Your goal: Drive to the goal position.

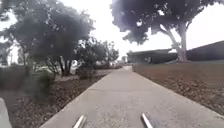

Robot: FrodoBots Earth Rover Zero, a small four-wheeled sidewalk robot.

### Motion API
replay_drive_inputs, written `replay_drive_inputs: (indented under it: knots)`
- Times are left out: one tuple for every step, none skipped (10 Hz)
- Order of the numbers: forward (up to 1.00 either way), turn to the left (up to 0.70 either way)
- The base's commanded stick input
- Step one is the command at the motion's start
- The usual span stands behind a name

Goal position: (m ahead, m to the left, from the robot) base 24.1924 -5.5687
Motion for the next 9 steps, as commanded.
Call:
replay_drive_inputs:
  knots:
    - [1.00, 0.00]
    - [1.00, 0.00]
    - [1.00, 0.00]
    - [1.00, 0.00]
    - [1.00, 0.00]
    - [1.00, 0.00]
    - [1.00, 0.00]
    - [1.00, 0.00]
    - [1.00, 0.00]
